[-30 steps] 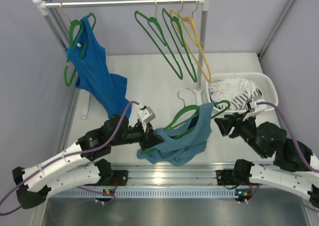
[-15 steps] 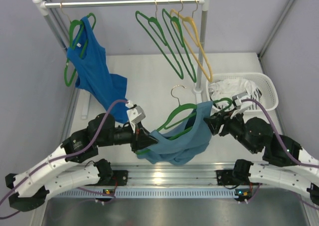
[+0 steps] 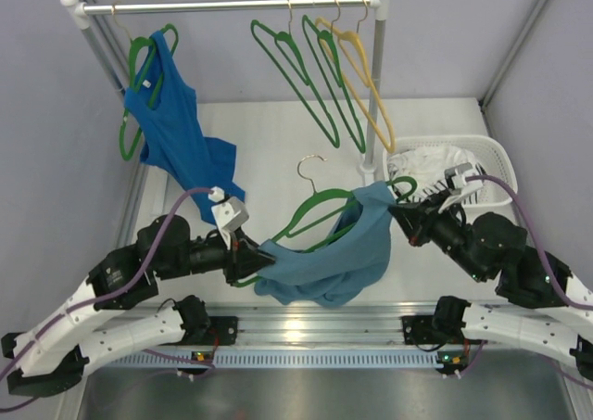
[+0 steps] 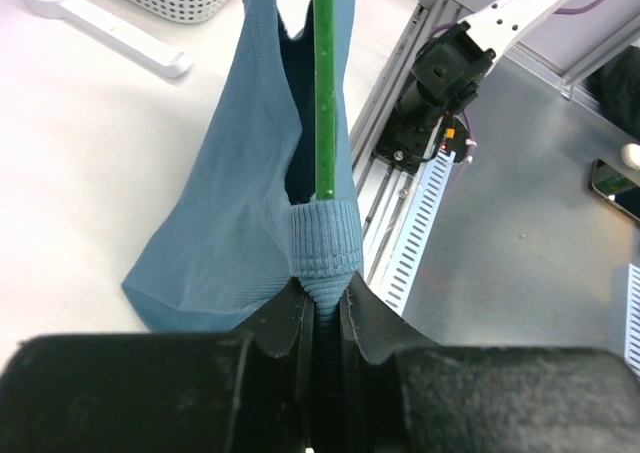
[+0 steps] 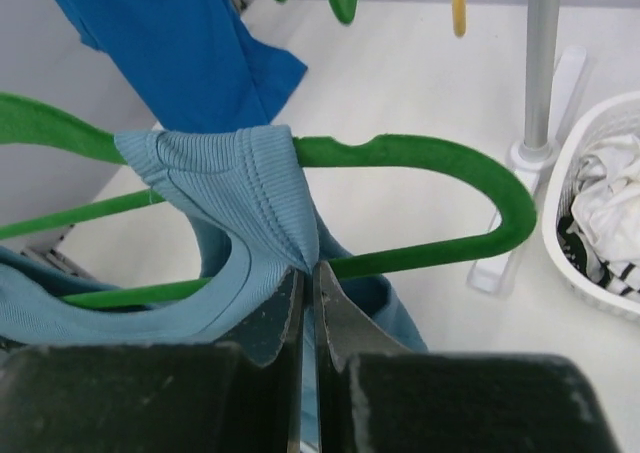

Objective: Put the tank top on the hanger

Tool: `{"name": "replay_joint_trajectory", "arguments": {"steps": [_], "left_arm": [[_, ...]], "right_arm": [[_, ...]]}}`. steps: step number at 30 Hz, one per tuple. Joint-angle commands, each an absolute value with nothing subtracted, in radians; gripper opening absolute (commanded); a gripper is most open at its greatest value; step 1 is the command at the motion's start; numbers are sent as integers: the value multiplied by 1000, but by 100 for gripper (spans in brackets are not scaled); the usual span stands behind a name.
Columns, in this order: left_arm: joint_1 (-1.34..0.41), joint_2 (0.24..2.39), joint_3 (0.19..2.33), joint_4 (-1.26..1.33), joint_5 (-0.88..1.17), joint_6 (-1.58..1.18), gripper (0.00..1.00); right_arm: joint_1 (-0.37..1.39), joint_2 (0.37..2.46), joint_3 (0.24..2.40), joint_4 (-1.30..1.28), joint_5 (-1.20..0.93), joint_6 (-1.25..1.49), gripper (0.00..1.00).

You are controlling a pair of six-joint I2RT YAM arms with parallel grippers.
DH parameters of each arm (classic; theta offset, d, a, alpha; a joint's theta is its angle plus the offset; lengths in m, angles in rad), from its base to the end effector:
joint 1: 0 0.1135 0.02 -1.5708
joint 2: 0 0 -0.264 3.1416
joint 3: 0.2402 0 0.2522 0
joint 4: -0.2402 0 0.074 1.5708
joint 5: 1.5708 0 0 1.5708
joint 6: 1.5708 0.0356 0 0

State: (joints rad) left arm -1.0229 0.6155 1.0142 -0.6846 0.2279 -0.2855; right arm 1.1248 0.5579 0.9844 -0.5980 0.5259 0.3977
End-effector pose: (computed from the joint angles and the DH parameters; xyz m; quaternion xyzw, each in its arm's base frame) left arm 0.0510 -0.0991 0.3857 0.3502 0.7174 -0.4345 0.4170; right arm 0.0582 0.0802 0.3913 -0.1063 0.7500 0.2850 0.5874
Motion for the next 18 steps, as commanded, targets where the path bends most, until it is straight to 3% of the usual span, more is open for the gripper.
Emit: {"name": "replay_joint_trajectory", "arguments": {"steps": [1, 11, 13, 14, 18], "left_arm": [[-1022, 578, 1083, -680, 144, -272, 0], [-1022, 580, 1091, -713, 155, -276, 0], [-1022, 584, 1098, -739, 164, -276, 0], [-1020, 584, 1104, -752, 160, -275, 0], [-1022, 581, 1147, -851, 60, -284, 0]], "right_arm": [[1132, 552, 1048, -606, 566, 419, 0], [1132, 647, 1080, -595, 482, 413, 5], [1132, 681, 1089, -580, 462, 416, 9], [1132, 690, 1092, -577, 453, 417, 17], [1131, 742, 1114, -578, 440, 420, 33]]}}
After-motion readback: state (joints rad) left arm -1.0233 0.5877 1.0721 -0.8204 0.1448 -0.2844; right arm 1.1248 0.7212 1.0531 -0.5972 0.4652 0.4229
